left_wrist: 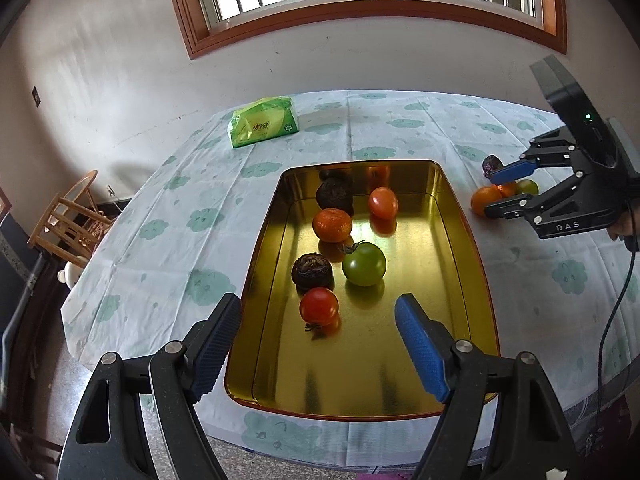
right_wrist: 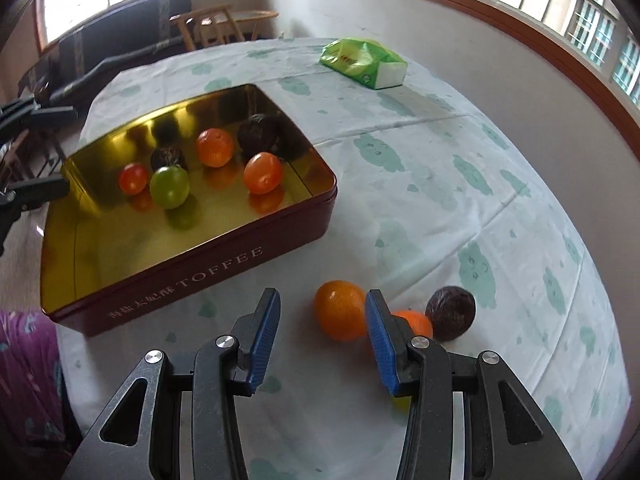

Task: Organize fruits
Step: 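Reach the right tool to an orange mandarin and close on it, then grasp a dark brown round fruit with the left tool while the right tool holds the mandarin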

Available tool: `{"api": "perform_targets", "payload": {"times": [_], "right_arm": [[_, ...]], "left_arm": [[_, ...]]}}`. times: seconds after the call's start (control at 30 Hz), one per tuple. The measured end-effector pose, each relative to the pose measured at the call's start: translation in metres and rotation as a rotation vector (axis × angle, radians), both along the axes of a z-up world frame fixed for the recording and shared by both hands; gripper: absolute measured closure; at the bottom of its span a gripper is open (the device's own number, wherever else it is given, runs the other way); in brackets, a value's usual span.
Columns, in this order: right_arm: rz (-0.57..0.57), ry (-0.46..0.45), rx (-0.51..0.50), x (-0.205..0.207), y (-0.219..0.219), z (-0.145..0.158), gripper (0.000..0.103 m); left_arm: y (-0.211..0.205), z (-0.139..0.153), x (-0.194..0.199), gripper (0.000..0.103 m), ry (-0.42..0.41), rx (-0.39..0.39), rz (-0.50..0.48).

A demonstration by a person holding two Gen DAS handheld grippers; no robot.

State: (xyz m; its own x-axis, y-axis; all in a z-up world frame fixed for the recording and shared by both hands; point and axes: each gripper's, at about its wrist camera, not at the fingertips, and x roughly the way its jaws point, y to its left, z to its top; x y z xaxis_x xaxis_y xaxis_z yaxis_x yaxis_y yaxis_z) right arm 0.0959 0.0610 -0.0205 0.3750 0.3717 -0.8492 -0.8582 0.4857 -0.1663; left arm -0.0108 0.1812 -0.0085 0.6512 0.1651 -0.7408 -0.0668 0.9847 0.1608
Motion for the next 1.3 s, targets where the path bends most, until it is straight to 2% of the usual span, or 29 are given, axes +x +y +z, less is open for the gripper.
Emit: {"api": "perform_targets", "payload": {"times": [0.1, 0.17, 0.2, 0.27, 0.33, 0.47, 0.53, 0.67, 0.83, 0.97, 1.03, 1.1, 1.2, 1.3], "right_arm": [[0.053, 0.001, -0.123, 0.014, 0.018, -0.016, 0.055], [0.046, 0.033, -0.179, 0.026, 0.02, -0.025, 0.061], [0.043, 0.058, -0.169, 0.028, 0.018, -0.026, 0.07], [0.026, 0.049, -0.145, 0.016, 0.012, -0.023, 0.07], [-0.015, 0.052, -0.04, -0.005, -0.005, -0.011, 0.07], [-0.235, 0.061, 0.213, -0.053, -0.075, 0.003, 0.07], [-0.375, 0.052, 0.29, -0.068, -0.111, -0.001, 0.07], [-0.625, 0.058, 0.335, -0.063, -0.181, -0.018, 0.069], [-0.795, 0.087, 0.374, -0.051, -0.245, -0.029, 0.069], [-0.818, 0.094, 0.424, -0.049, -0.263, -0.036, 0.068], [-0.81, 0.084, 0.43, -0.05, -0.264, -0.036, 0.068], [-0.801, 0.076, 0.425, -0.053, -0.266, -0.037, 0.067], [-0.787, 0.083, 0.437, -0.053, -0.267, -0.037, 0.067], [-0.777, 0.084, 0.451, -0.054, -0.267, -0.035, 0.067]], "left_arm": [[-0.005, -0.003, 0.006, 0.027, 0.015, 0.012, -0.001], [-0.008, -0.003, 0.008, 0.027, 0.022, 0.019, -0.003], [-0.009, -0.002, 0.009, 0.027, 0.021, 0.02, -0.005], [-0.013, 0.0, 0.009, 0.027, 0.012, 0.025, -0.012], [-0.017, 0.003, 0.009, 0.027, 0.006, 0.025, -0.023], [-0.033, 0.004, 0.011, 0.027, 0.019, 0.018, -0.069], [-0.045, 0.004, 0.013, 0.027, 0.027, 0.014, -0.106], [-0.075, 0.01, 0.017, 0.027, 0.042, -0.037, -0.213], [-0.117, 0.015, 0.029, 0.027, 0.062, -0.121, -0.321], [-0.139, 0.009, 0.056, 0.027, 0.144, -0.239, -0.35], [-0.148, 0.005, 0.071, 0.027, 0.185, -0.267, -0.348], [-0.155, 0.009, 0.089, 0.029, 0.184, -0.239, -0.343], [-0.162, 0.02, 0.122, 0.029, 0.136, -0.139, -0.357], [-0.166, 0.015, 0.167, 0.029, 0.19, -0.09, -0.387]]}}
